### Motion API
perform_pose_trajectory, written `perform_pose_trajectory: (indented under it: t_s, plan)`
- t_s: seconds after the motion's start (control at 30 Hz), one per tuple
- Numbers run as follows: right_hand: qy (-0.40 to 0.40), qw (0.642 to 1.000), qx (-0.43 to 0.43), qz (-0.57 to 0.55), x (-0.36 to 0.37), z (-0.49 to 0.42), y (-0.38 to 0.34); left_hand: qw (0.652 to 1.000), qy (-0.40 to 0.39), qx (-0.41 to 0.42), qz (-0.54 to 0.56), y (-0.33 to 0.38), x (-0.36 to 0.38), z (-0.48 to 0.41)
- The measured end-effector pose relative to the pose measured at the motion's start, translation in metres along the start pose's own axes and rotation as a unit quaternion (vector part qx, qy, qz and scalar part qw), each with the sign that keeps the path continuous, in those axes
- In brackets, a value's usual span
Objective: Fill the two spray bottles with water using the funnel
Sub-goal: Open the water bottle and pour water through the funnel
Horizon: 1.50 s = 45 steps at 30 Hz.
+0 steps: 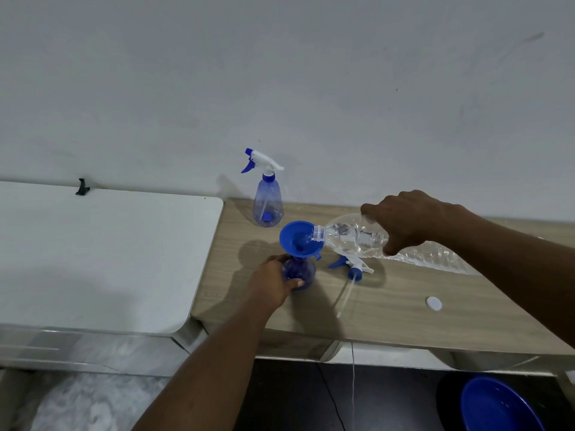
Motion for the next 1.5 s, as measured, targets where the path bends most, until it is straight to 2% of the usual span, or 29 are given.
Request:
perform_pose_trajectory:
  t_s: [0.23,0.43,0.53,0.7,0.87,1.13,1.2,1.37,1.43,1.5]
  plan:
    - [0.005,1.0,0.008,-0.03,0.01,0.002,0.001,1.0,-0.002,-0.004,0.002,0.002,-0.001,0.001]
    - [0.029,0.989,0.028,-0.14,0.032,0.005,-0.001,1.0,-0.005,-0.012,0.01,0.005,-0.002,0.003]
    - [0.058,0.972,0.038,-0.226,0.048,0.003,-0.004,1.0,-0.005,-0.009,0.01,0.006,-0.002,0.003]
    - [0.146,0.899,0.092,-0.403,0.075,0.006,-0.002,1.0,-0.009,-0.009,0.016,0.008,-0.001,0.003]
    - [0.236,0.813,0.214,-0.487,0.102,0.018,0.003,1.0,-0.01,-0.006,0.019,0.008,-0.002,0.004]
    - [0.295,0.678,0.337,-0.583,0.142,0.03,-0.013,0.999,-0.011,-0.007,0.034,0.009,-0.001,0.005]
    - [0.294,0.655,0.34,-0.607,0.149,0.03,-0.02,0.999,-0.015,-0.008,0.032,0.01,-0.001,0.006]
    - [0.282,0.632,0.333,-0.64,0.157,0.03,-0.031,0.999,-0.013,-0.009,0.034,0.013,-0.003,0.007]
    - [0.335,0.595,0.371,-0.629,0.156,0.041,-0.04,0.999,-0.013,-0.012,0.033,0.011,-0.002,0.007]
    - [0.452,0.557,0.399,-0.572,0.145,0.054,-0.055,0.999,-0.012,-0.017,0.038,0.013,-0.002,0.008]
Point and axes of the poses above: each hand's wrist, its own z-axis away from the middle knuckle, its own x-axis out of the palm, y = z × x, the point moved 2 cm from there along -z, towards the middle knuckle, and after that the axes turned 6 degrees about z, right-handed, at the moved point
